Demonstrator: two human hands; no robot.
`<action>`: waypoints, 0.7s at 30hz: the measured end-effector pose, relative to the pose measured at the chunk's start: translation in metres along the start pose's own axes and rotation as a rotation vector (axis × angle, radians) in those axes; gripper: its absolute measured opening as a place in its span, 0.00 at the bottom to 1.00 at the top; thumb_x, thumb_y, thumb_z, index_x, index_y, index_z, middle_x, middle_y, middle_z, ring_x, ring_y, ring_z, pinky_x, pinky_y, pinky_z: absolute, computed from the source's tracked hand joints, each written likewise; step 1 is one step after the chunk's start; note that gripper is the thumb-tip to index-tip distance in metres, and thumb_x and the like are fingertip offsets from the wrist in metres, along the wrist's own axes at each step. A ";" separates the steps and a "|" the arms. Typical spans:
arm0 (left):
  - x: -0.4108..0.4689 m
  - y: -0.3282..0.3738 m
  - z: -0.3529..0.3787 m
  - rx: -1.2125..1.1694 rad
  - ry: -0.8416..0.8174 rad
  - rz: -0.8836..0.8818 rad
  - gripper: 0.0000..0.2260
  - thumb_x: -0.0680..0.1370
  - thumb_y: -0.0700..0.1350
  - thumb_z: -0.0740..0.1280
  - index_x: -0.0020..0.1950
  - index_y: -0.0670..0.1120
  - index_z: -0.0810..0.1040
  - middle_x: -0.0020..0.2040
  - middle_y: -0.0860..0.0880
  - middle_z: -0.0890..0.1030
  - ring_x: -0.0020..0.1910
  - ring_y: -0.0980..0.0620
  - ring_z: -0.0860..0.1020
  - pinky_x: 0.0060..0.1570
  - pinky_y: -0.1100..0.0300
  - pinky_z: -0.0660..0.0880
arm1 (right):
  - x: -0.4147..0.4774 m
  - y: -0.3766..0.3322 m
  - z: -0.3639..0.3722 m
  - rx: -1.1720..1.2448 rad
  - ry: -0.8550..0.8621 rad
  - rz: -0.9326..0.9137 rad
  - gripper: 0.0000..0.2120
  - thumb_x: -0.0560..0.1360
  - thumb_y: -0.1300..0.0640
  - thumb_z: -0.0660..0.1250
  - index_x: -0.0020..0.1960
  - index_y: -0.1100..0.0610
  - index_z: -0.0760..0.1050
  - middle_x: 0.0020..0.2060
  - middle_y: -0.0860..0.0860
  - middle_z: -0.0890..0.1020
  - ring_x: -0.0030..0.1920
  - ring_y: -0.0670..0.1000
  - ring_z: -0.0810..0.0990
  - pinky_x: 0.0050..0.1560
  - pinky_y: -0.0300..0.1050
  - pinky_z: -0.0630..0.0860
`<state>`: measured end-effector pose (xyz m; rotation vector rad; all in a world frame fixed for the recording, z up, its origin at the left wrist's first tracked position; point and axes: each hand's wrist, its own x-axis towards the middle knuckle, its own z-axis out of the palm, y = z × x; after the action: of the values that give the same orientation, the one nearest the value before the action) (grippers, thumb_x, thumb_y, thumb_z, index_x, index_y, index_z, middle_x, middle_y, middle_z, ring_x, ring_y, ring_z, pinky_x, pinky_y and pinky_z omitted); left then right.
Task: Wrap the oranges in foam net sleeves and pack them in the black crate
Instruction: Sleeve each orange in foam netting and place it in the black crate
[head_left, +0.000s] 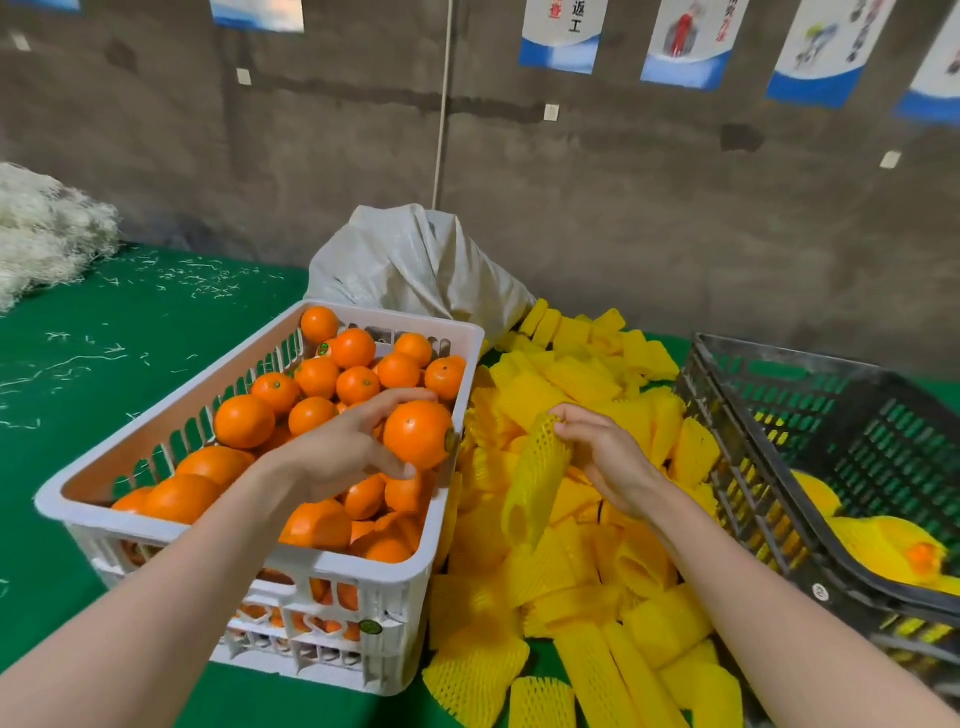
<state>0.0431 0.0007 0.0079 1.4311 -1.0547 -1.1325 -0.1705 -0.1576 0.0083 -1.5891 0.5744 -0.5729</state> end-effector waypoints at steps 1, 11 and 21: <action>0.000 0.004 0.006 -0.118 -0.027 0.017 0.37 0.66 0.28 0.71 0.67 0.59 0.71 0.70 0.48 0.69 0.64 0.45 0.74 0.58 0.49 0.75 | -0.002 -0.004 0.002 0.036 -0.041 -0.004 0.12 0.77 0.68 0.53 0.40 0.58 0.69 0.34 0.53 0.72 0.35 0.47 0.71 0.36 0.40 0.66; 0.017 0.015 0.078 -0.686 0.131 0.039 0.24 0.69 0.43 0.65 0.65 0.40 0.72 0.57 0.38 0.80 0.57 0.38 0.77 0.59 0.43 0.71 | -0.024 -0.027 0.012 0.166 -0.255 -0.090 0.06 0.72 0.63 0.55 0.38 0.59 0.69 0.30 0.50 0.73 0.30 0.44 0.71 0.34 0.38 0.69; 0.025 0.013 0.123 -0.559 0.277 0.154 0.18 0.74 0.37 0.65 0.59 0.55 0.78 0.56 0.41 0.78 0.50 0.42 0.78 0.42 0.51 0.76 | -0.037 -0.027 0.006 -0.006 -0.199 -0.150 0.08 0.76 0.65 0.56 0.41 0.58 0.70 0.34 0.54 0.73 0.35 0.48 0.73 0.36 0.40 0.69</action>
<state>-0.0741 -0.0471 0.0083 1.0040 -0.5770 -0.9813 -0.1936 -0.1262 0.0339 -1.6814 0.3100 -0.5174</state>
